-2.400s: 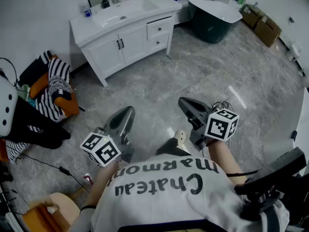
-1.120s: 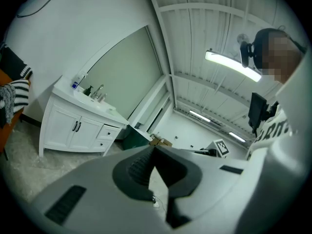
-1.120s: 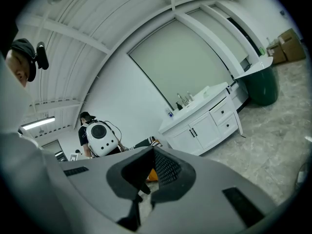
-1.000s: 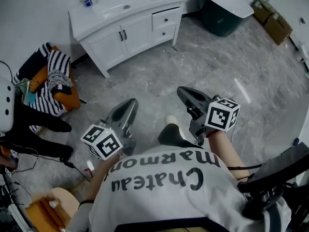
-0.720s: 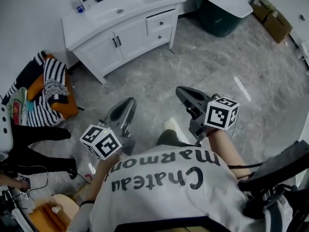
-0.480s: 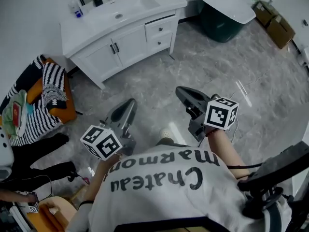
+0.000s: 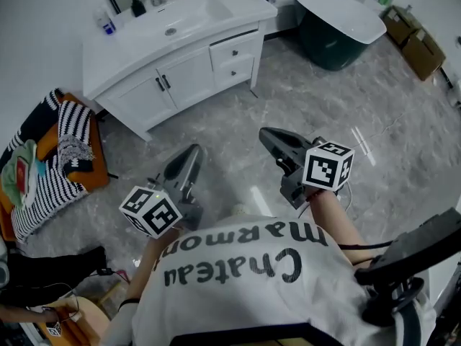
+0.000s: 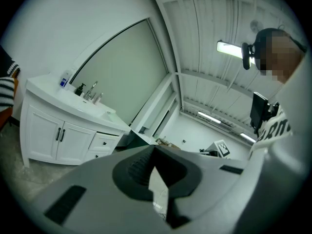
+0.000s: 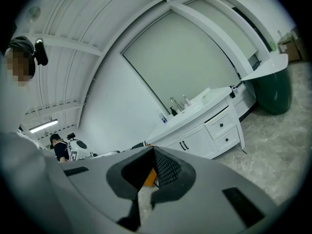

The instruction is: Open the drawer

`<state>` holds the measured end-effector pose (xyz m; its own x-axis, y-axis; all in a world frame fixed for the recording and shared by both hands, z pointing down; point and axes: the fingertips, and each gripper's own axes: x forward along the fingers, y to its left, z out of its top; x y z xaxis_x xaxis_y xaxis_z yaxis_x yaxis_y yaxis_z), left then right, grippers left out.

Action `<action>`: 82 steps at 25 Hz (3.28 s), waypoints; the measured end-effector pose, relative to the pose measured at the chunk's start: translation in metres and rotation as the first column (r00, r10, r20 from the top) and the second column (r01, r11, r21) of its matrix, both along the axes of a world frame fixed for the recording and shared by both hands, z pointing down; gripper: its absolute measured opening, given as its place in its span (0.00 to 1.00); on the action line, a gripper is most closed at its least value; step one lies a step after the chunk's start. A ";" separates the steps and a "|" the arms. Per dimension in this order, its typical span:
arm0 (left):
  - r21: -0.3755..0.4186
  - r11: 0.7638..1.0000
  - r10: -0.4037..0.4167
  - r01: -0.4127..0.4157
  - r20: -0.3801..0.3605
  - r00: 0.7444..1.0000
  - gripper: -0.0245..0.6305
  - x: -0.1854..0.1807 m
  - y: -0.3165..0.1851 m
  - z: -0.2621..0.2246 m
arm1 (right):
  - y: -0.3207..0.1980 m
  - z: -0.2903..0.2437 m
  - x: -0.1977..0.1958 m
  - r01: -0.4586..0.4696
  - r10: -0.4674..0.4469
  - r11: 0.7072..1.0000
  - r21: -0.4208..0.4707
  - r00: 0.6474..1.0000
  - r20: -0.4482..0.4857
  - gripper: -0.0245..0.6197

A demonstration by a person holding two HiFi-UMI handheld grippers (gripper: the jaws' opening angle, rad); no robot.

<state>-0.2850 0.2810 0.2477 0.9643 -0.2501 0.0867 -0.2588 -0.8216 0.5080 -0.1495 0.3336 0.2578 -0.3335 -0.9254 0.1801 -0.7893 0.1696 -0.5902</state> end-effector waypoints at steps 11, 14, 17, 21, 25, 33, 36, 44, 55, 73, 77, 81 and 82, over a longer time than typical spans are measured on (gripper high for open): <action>-0.009 1.000 -0.008 0.008 0.015 1.000 0.04 0.028 -0.007 0.010 | -0.008 0.005 0.029 0.001 -0.003 1.000 0.023 0.998 0.068 0.05; -0.031 0.999 -0.009 0.009 0.014 1.000 0.04 0.031 -0.010 0.013 | -0.008 0.010 0.028 0.011 -0.012 1.000 0.015 0.998 0.056 0.05; -0.050 0.999 -0.009 0.010 0.021 1.000 0.04 0.035 -0.011 0.016 | -0.008 0.016 0.029 0.007 -0.006 1.000 -0.006 0.999 0.042 0.05; -0.051 0.999 0.020 -0.018 0.045 0.999 0.04 0.044 -0.015 0.024 | -0.009 0.022 0.035 -0.017 0.019 1.000 -0.025 0.999 0.050 0.06; -0.046 0.998 0.050 -0.048 0.045 0.998 0.04 0.056 -0.028 0.026 | -0.020 0.025 0.042 -0.036 0.038 0.999 -0.032 0.998 0.048 0.06; -0.054 0.992 0.118 -0.115 0.046 0.992 0.04 0.086 -0.075 0.025 | -0.062 0.024 0.062 -0.071 0.073 0.997 -0.034 0.996 0.049 0.05; -0.070 0.988 0.143 -0.139 0.057 0.988 0.04 0.098 -0.103 0.027 | -0.088 0.025 0.068 -0.085 0.088 0.995 -0.049 0.994 0.057 0.05; -0.078 0.983 0.169 -0.165 0.050 0.984 0.04 0.132 -0.188 0.022 | -0.165 0.020 0.096 -0.120 0.123 0.990 -0.068 0.991 0.048 0.05; -0.131 0.970 0.215 -0.204 0.072 0.974 0.04 0.162 -0.274 0.037 | -0.253 0.034 0.124 -0.151 0.160 0.982 -0.111 0.985 0.068 0.05; -0.123 0.944 0.316 -0.306 0.077 0.946 0.04 0.220 -0.367 0.047 | -0.343 0.047 0.172 -0.249 0.261 0.957 -0.151 0.963 0.066 0.05; -0.134 0.942 0.320 -0.308 0.077 0.944 0.04 0.228 -0.372 0.051 | -0.345 0.053 0.178 -0.253 0.270 0.952 -0.171 0.959 0.086 0.06; -0.147 0.942 0.314 -0.301 0.076 0.946 0.04 0.237 -0.378 0.057 | -0.350 0.055 0.185 -0.254 0.272 0.950 -0.180 0.959 0.080 0.05; -0.152 0.942 0.312 -0.298 0.075 0.947 0.04 0.240 -0.378 0.059 | -0.352 0.057 0.188 -0.254 0.272 0.949 -0.184 0.959 0.078 0.05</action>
<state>-0.0453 -0.0972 0.3065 0.9777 0.0759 0.1957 -0.0598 -0.7929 0.6064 0.0384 -0.0185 0.3146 -0.1073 -0.9409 0.3211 -0.7268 -0.1461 -0.6711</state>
